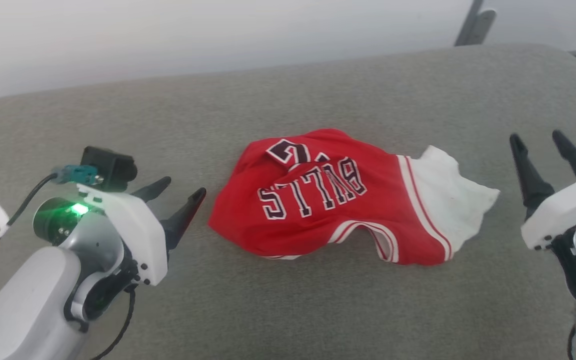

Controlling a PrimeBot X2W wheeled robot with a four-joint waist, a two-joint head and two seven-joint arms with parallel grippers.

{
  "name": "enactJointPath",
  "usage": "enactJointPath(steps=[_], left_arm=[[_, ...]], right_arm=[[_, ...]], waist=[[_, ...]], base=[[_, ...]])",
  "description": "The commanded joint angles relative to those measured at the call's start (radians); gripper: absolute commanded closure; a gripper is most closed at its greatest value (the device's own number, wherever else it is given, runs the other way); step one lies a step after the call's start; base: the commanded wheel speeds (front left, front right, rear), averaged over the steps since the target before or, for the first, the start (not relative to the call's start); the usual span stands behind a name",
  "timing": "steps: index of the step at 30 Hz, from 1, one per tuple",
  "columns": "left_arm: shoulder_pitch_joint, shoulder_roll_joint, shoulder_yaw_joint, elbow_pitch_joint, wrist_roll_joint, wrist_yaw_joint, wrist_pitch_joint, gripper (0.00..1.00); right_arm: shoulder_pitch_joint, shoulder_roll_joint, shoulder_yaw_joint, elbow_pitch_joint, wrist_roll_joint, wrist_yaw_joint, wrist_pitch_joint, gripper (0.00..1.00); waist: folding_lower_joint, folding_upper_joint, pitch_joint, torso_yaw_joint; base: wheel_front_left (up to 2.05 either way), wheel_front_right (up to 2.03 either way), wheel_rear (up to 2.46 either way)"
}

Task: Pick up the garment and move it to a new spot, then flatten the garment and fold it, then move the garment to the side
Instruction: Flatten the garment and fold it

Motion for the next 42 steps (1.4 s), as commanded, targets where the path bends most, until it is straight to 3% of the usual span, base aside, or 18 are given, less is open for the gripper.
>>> enactJointPath(steps=[1,9,17,21,22,23,32,42], left_arm=[[-0.018,-0.003,-0.006,0.007,0.001,-0.003,0.011,0.00],[-0.088,-0.013,-0.065,0.091,-0.025,-0.012,0.161,0.00],[-0.138,-0.037,-0.110,0.200,-0.041,0.003,0.292,0.00],[-0.159,-0.056,-0.123,0.259,-0.059,-0.010,0.324,0.00],[-0.166,-0.063,-0.123,0.268,-0.064,-0.017,0.323,0.90],[-0.173,-0.065,-0.127,0.278,-0.060,-0.020,0.326,1.00],[-0.203,-0.014,-0.112,0.320,-0.035,-0.021,0.315,1.00],[-0.160,0.162,-0.030,0.287,-0.030,0.028,0.311,1.00]], right_arm=[[-0.012,0.004,0.002,0.003,-0.013,0.000,-0.028,0.00],[-0.046,0.067,0.018,0.096,-0.036,0.000,-0.196,0.00],[-0.069,0.089,0.047,0.182,-0.023,0.000,-0.244,0.00],[-0.082,0.091,0.064,0.212,-0.020,0.000,-0.262,0.00],[-0.086,0.090,0.068,0.217,-0.017,0.000,-0.266,0.00],[-0.090,0.088,0.071,0.223,-0.016,0.000,-0.272,0.00],[-0.087,0.068,0.060,0.259,-0.007,0.000,-0.299,0.00],[-0.073,0.060,0.051,0.261,-0.015,0.000,-0.299,0.00]], waist=[[0.0000,-0.0001,0.007,-0.020],[0.0000,-0.0001,0.045,-0.086],[0.0000,-0.0001,0.083,-0.123],[0.0000,-0.0001,0.101,-0.136],[0.0000,-0.0001,0.105,-0.138],[0.0000,-0.0001,0.107,-0.139],[0.0000,-0.0001,0.105,-0.109],[0.0000,-0.0001,0.094,-0.051]], base=[[0.00,0.00,0.00],[0.00,0.00,0.00],[0.00,0.00,0.00],[0.00,0.00,0.00],[0.00,0.00,0.00],[0.00,0.00,0.00],[0.00,0.00,0.00],[0.00,0.00,0.00]])
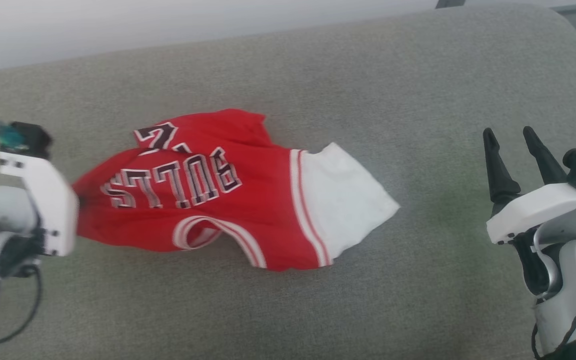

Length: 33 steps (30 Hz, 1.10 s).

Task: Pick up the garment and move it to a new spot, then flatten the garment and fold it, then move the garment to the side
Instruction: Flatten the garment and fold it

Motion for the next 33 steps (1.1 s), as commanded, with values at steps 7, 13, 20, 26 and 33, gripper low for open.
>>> enactJointPath(steps=[7,13,20,26,33], left_arm=[[-0.016,0.022,0.046,-0.084,-0.016,0.038,0.002,1.00],[-0.084,-0.055,-0.029,-0.248,0.022,0.038,0.054,1.00],[-0.145,-0.189,-0.150,-0.334,0.036,-0.004,0.097,1.00],[-0.175,-0.254,-0.236,-0.236,0.070,-0.084,0.081,1.00],[-0.197,-0.289,-0.293,-0.123,0.090,-0.128,0.026,0.00]], right_arm=[[0.007,0.002,0.012,-0.001,-0.007,0.000,0.000,0.00],[-0.008,0.007,0.041,0.007,-0.005,0.000,0.001,0.00],[-0.039,0.014,0.078,0.027,0.003,0.000,-0.012,0.00],[-0.062,0.029,0.100,0.053,0.009,0.000,-0.032,0.00],[-0.076,0.032,0.106,0.088,0.011,0.000,-0.050,0.00]], waist=[[0.0000,0.0000,-0.012,0.017],[0.0000,0.0000,-0.014,0.002],[0.0000,0.0000,-0.001,-0.038],[0.0000,0.0000,0.020,-0.063],[0.0000,0.0000,0.025,-0.064]], base=[[0.00,0.00,0.00],[0.00,0.00,0.00],[0.00,0.00,0.00],[0.00,0.00,0.00],[0.00,0.00,0.00]])
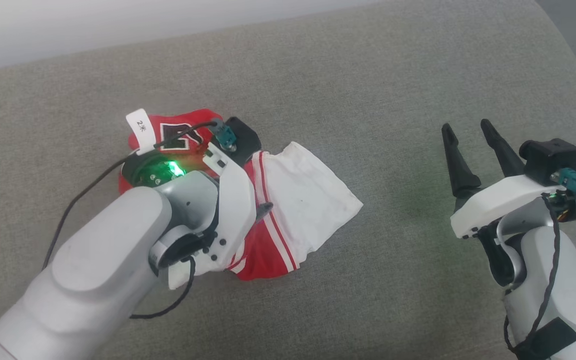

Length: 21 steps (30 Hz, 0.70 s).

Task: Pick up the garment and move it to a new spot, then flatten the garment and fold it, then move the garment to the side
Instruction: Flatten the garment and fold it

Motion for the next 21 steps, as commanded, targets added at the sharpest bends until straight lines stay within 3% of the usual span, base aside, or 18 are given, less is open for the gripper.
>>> enactJointPath(steps=[1,10,21], left_arm=[[-0.023,-0.004,0.001,0.001,-0.008,-0.006,-0.005,0.00],[-0.005,0.055,0.016,-0.033,-0.045,-0.003,-0.007,0.00],[0.082,0.122,0.064,-0.172,-0.119,0.082,0.038,0.00]], right_arm=[[-0.007,0.001,-0.002,0.003,0.003,0.000,-0.007,0.00],[0.012,-0.019,-0.017,0.020,0.000,0.000,-0.024,0.00],[0.038,-0.027,-0.037,0.006,-0.013,0.000,-0.004,0.00]], waist=[[0.0000,0.0000,-0.002,0.002],[0.0000,0.0000,-0.049,0.057],[0.0000,0.0000,-0.089,0.100]], base=[[0.00,0.00,0.00],[0.00,0.00,0.00],[0.00,0.00,0.00]])
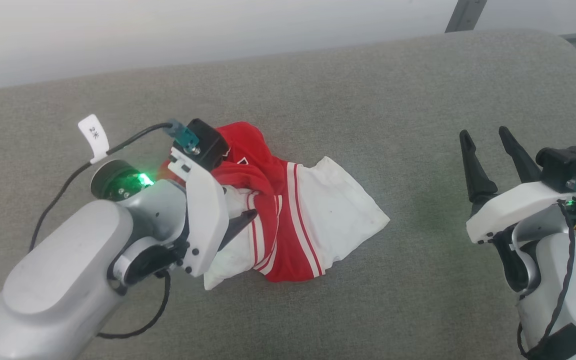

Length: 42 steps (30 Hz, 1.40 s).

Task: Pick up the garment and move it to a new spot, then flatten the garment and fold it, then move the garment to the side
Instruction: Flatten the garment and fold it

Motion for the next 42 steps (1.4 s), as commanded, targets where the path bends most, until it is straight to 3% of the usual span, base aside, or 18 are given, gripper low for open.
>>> enactJointPath(steps=[1,7,12,15,23,24,25,26,32,42], left_arm=[[0.021,0.015,0.008,-0.026,-0.009,0.015,0.010,0.00],[0.082,0.057,0.012,-0.105,-0.033,0.077,0.051,0.00],[0.126,0.077,0.000,-0.127,-0.028,0.102,0.068,0.00],[0.142,0.072,-0.005,-0.101,-0.031,0.109,0.064,0.00],[0.135,0.040,-0.018,0.036,-0.031,0.068,0.017,0.00],[0.129,0.032,-0.017,0.052,-0.033,0.061,0.004,0.25],[0.123,0.027,-0.013,0.069,-0.035,0.058,-0.003,0.67],[0.120,0.026,-0.014,0.085,-0.033,0.052,-0.005,1.00],[0.099,0.021,0.001,0.119,-0.054,0.050,0.006,1.00],[0.133,0.128,0.108,0.031,-0.093,0.146,-0.010,1.00]], right_arm=[[0.016,-0.002,-0.001,-0.003,-0.006,0.000,0.007,0.00],[0.024,-0.005,-0.004,-0.021,-0.008,0.000,0.018,0.00],[0.032,-0.008,-0.007,-0.031,-0.004,0.000,0.025,0.00],[0.026,-0.007,-0.006,-0.037,-0.003,0.000,0.027,0.00],[0.010,-0.005,-0.002,-0.047,-0.002,0.000,0.029,0.00],[0.008,-0.006,-0.003,-0.047,-0.001,0.000,0.029,0.00],[0.007,-0.007,-0.003,-0.048,-0.001,0.000,0.029,0.00],[0.007,-0.009,-0.004,-0.048,0.000,0.000,0.028,0.00],[0.020,-0.012,-0.016,-0.050,-0.004,0.000,0.026,0.00],[0.041,-0.014,-0.043,-0.060,-0.014,0.000,0.038,0.00]], waist=[[0.0000,-0.0001,-0.005,0.004],[0.0000,-0.0001,-0.013,0.010],[0.0000,-0.0001,-0.008,0.009],[0.0000,-0.0001,0.001,0.005],[0.0000,-0.0001,0.024,-0.010],[0.0000,-0.0001,0.027,-0.012],[0.0000,-0.0001,0.028,-0.013],[0.0000,-0.0001,0.029,-0.014],[0.0000,-0.0001,0.027,-0.009],[0.0000,-0.0001,0.007,0.038]], base=[[0.00,0.00,0.00],[0.00,0.00,0.00],[0.00,0.00,0.00],[0.00,0.00,0.00],[0.00,0.00,0.00],[0.00,0.00,0.00],[0.00,0.00,0.00],[0.00,0.00,0.00],[0.00,0.00,0.00],[0.00,0.00,0.00]])
